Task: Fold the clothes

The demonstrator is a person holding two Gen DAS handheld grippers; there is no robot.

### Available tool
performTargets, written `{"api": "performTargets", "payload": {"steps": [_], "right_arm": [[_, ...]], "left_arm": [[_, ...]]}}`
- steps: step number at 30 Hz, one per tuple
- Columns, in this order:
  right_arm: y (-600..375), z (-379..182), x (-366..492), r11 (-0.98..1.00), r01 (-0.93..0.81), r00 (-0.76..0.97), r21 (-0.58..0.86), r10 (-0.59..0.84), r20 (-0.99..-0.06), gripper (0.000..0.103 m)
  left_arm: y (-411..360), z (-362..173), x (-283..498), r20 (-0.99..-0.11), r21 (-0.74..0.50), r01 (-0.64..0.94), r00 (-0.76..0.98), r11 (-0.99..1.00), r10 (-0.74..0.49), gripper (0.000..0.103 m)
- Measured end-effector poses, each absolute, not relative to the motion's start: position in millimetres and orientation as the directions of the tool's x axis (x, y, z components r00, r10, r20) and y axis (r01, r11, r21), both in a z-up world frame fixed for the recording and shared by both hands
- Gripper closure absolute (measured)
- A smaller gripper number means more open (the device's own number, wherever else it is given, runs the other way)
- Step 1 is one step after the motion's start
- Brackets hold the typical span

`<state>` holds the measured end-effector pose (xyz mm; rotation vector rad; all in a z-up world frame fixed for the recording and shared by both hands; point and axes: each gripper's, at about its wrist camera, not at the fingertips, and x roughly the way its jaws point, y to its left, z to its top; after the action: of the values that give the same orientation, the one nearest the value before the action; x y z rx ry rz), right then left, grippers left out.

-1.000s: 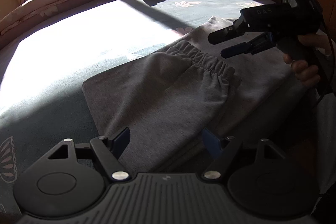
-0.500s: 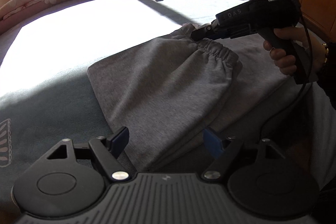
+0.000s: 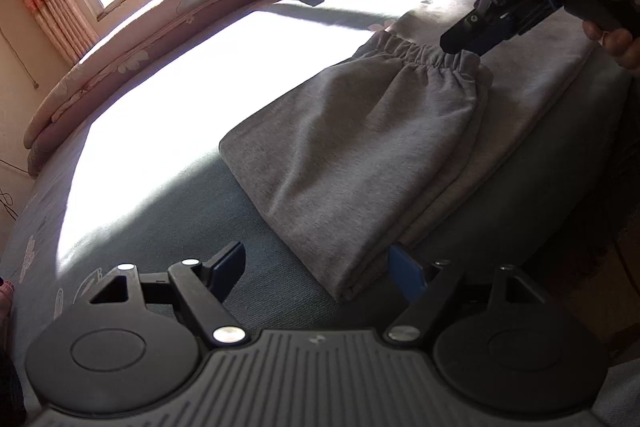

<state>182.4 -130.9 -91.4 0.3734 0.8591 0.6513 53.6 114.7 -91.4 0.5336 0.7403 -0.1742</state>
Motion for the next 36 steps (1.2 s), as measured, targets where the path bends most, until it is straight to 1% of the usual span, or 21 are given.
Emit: {"api": "performTargets", "payload": {"steps": [4,6,7,10,12,14,17,19,24,27,32,36], "right_arm": [[-133,-95,177,0.75,-0.357,0.488,0.556,0.658,-0.574,0.048],[-132,-97,175,0.745,-0.355,0.48,0.564,0.664,-0.574,0.048],[-130,-97,175,0.745,-0.357,0.477,0.563,0.664,-0.576,0.048],[-127,-97,172,0.749,-0.365,0.478,0.554,0.661,-0.578,0.047],[-127,-97,171,0.747,-0.362,0.479,0.557,0.662,-0.577,0.047],[-128,-99,172,0.746,-0.355,0.479,0.563,0.663,-0.576,0.046],[-128,-101,171,0.746,-0.349,0.479,0.567,0.662,-0.576,0.046],[-128,-101,171,0.745,-0.35,0.478,0.567,0.663,-0.576,0.046],[-127,-98,170,0.735,-0.362,0.472,0.573,0.674,-0.568,0.046],[-128,-96,170,0.723,-0.371,0.469,0.583,0.688,-0.554,0.046],[-132,-93,172,0.71,-0.363,0.48,0.603,0.697,-0.532,0.046],[-129,-88,171,0.698,-0.401,0.48,0.593,0.712,-0.513,0.049]], "left_arm": [[104,-101,50,-0.62,0.548,0.34,0.778,0.764,0.098,0.024],[99,-105,50,-0.613,0.59,0.37,0.784,0.718,0.1,0.024],[94,-110,50,-0.593,0.637,0.374,0.796,0.674,0.119,0.024],[81,-120,44,-0.544,0.734,0.402,0.83,0.547,0.12,0.023],[75,-124,46,-0.524,0.768,0.402,0.842,0.498,0.129,0.018],[72,-127,48,-0.506,0.79,0.399,0.853,0.466,0.127,0.018],[73,-124,54,-0.511,0.784,0.392,0.848,0.481,0.141,0.016],[78,-121,59,-0.515,0.782,0.376,0.839,0.497,0.175,0.016],[99,-114,64,-0.575,0.706,0.375,0.798,0.601,0.178,0.015],[105,-110,64,-0.597,0.673,0.377,0.784,0.637,0.167,0.015],[105,-100,50,-0.61,0.646,0.425,0.787,0.634,0.094,0.015],[116,-81,56,-0.637,0.541,0.409,0.77,0.735,0.04,0.015]]}}
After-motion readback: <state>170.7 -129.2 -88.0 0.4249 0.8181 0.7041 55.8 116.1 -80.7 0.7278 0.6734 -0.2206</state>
